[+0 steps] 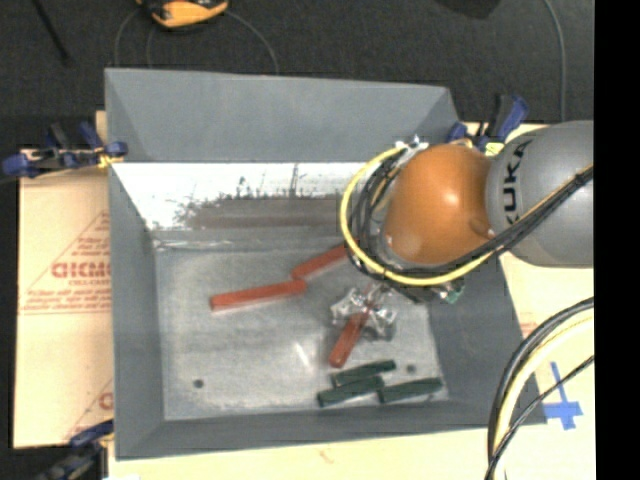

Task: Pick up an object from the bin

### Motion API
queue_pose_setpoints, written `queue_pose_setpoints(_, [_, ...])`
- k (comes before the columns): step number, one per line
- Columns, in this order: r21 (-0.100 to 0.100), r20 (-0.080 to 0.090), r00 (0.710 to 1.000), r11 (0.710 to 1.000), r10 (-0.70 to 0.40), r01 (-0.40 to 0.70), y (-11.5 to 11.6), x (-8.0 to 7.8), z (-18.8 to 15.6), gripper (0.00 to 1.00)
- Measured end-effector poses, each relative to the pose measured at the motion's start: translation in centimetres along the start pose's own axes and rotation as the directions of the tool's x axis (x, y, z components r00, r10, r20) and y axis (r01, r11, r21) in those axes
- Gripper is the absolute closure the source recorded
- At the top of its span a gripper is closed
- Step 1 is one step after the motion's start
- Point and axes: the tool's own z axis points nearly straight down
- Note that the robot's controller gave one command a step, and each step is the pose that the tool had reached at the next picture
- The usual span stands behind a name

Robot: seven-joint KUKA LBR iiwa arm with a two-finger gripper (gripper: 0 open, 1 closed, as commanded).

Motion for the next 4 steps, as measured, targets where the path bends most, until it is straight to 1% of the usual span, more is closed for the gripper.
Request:
queue_pose_setpoints(1, [0.006, 0.004, 1.0, 1.0, 0.001, -0.001, -0.2, -0.1, -2.1, 1.0])
queue_pose_setpoints(2, [0.011, 0.007, 1.0, 1.0, 0.002, -0.003, -0.3, -0.1, -3.6, 1.0])
queue_pose_setpoints(3, [0.011, 0.007, 1.0, 1.0, 0.003, -0.003, -0.3, -0.1, -4.4, 1.0])
queue_pose_setpoints(4, [0.006, 0.004, 1.0, 1.0, 0.004, -0.004, -0.2, -0.1, -5.3, 1.0])
